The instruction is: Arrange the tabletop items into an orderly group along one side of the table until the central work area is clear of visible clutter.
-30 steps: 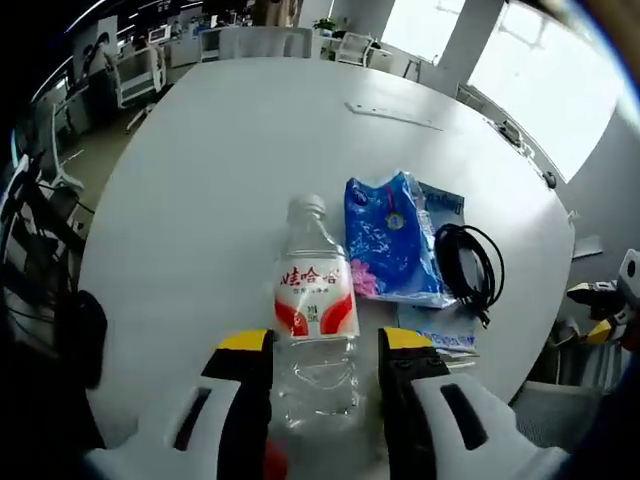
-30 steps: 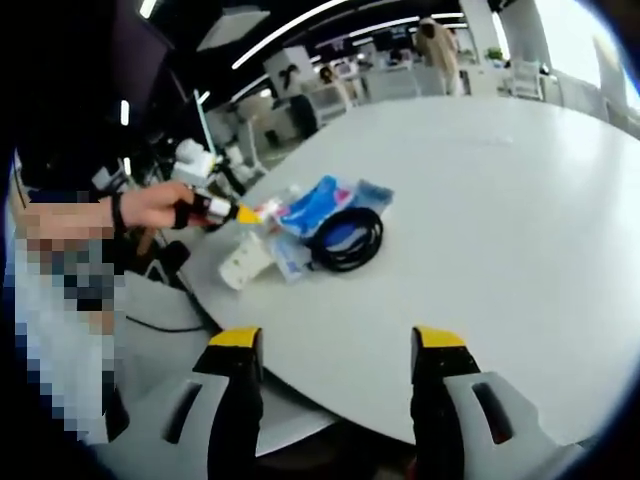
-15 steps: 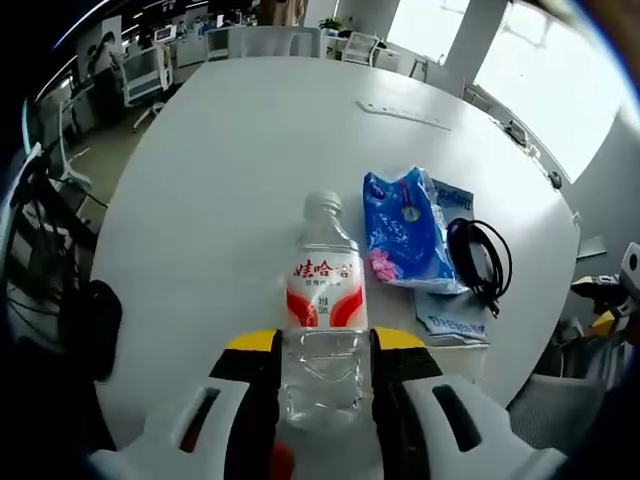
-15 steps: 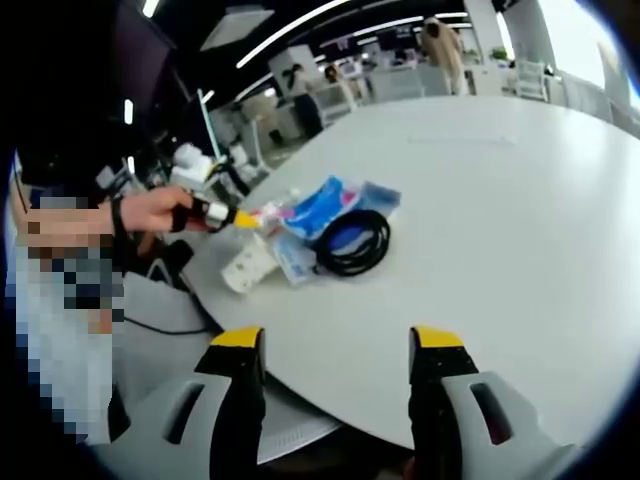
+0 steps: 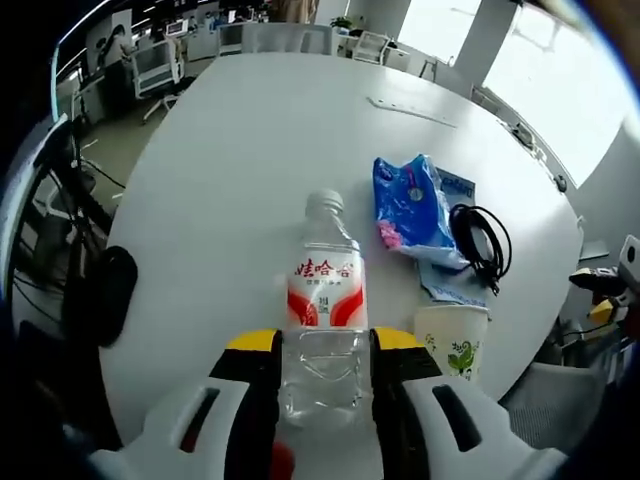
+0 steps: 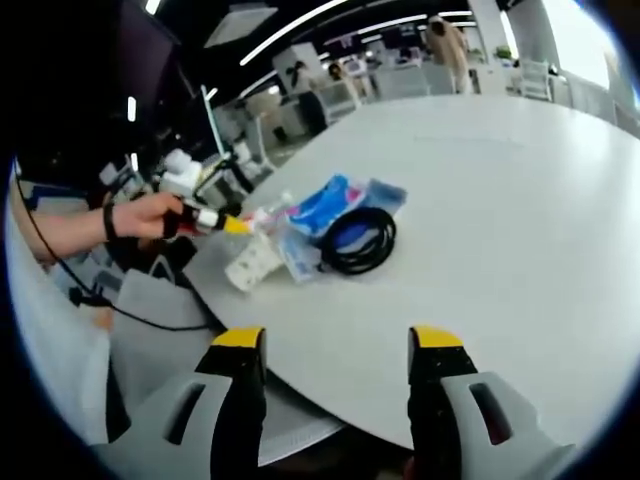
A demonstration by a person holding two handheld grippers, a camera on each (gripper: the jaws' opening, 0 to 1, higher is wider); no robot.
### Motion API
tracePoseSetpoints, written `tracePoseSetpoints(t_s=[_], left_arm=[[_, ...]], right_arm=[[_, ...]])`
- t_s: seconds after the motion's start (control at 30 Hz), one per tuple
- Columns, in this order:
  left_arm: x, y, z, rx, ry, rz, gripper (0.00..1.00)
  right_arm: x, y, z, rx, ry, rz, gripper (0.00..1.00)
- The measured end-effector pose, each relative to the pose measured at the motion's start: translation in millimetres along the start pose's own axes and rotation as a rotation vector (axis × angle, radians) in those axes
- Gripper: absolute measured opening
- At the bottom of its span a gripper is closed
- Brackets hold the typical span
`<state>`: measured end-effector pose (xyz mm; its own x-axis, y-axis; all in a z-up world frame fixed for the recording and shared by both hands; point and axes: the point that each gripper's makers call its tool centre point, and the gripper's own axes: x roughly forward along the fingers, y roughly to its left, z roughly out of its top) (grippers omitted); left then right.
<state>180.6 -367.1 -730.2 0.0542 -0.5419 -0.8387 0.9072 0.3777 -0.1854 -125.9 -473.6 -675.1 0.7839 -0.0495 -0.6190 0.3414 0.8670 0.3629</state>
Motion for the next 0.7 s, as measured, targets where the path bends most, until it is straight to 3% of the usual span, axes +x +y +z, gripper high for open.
tracePoseSetpoints(t_s=[0.3,0.47,0.7], left_arm=[[-2,2.6,-7.8,-0.021,0.009,-0.002,0.36],[-1,-0.3,-3.3,-0.018,0.004,-0.015,0.42],[2,0.9,7.7,-0.003,-0.004,-0.016,0.43]], right_arm=[[-1,1,2.9,-0.023,0.005,0.011,0.55],[-2,2,3.6,-0.021,-0.001,0.008,0.55],[-3,4,-0.6,-0.016,-0.001,0.005,0.55]])
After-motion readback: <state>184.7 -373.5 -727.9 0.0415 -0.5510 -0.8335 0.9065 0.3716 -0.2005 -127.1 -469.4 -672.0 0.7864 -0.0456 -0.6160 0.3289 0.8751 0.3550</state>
